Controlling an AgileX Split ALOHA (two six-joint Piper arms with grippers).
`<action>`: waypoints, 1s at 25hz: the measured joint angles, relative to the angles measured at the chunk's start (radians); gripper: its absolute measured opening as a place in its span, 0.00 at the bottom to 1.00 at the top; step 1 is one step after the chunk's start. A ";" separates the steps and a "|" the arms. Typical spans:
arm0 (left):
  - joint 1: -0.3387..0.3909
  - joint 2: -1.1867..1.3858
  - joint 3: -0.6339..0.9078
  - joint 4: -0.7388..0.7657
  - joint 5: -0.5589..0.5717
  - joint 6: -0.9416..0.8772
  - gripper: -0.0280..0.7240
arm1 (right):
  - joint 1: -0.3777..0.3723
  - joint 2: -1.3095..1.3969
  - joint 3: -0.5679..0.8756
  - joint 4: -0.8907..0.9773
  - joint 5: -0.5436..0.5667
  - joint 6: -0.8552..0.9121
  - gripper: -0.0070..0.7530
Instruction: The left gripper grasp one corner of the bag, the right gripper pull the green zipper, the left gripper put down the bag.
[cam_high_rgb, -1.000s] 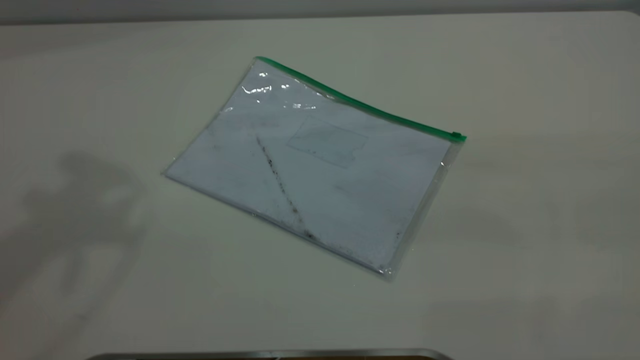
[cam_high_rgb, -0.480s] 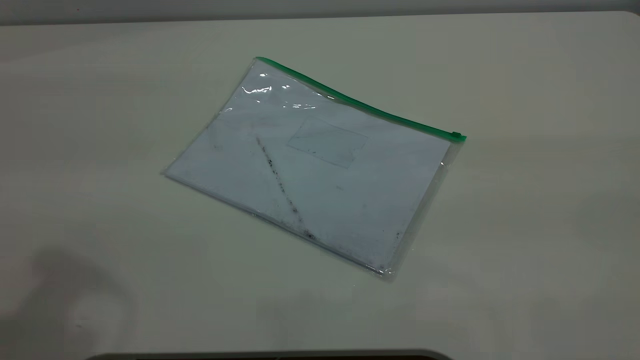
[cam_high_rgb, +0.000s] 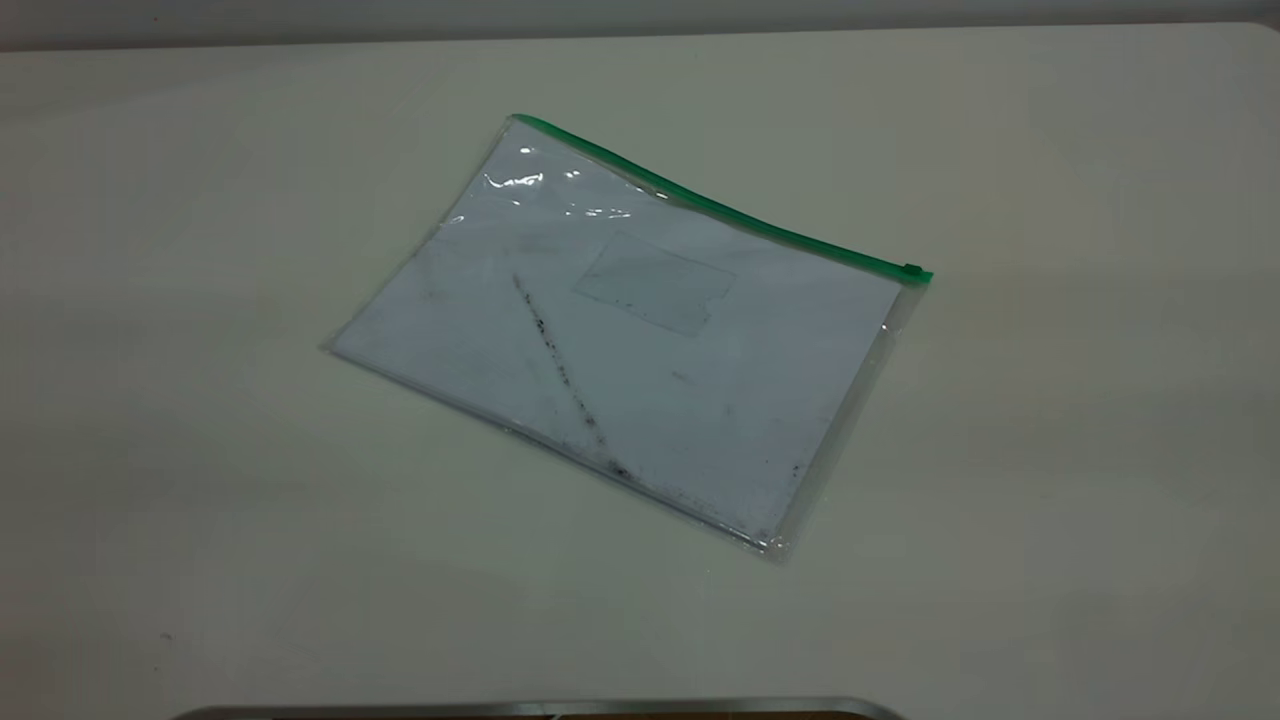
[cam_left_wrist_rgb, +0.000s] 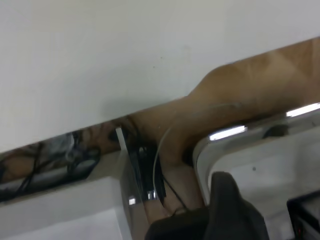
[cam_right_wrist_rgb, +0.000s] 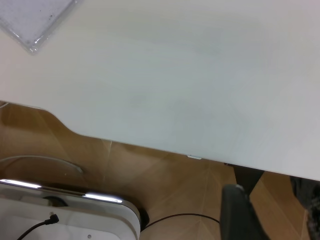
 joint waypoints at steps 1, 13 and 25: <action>0.000 -0.039 0.003 0.000 0.001 -0.003 0.70 | 0.000 0.000 0.000 0.000 0.000 0.000 0.50; 0.000 -0.457 0.003 -0.001 0.012 -0.004 0.70 | -0.152 -0.342 0.005 0.007 0.004 0.000 0.50; 0.266 -0.581 0.003 -0.003 0.024 -0.005 0.70 | -0.158 -0.490 0.005 0.008 0.019 0.000 0.50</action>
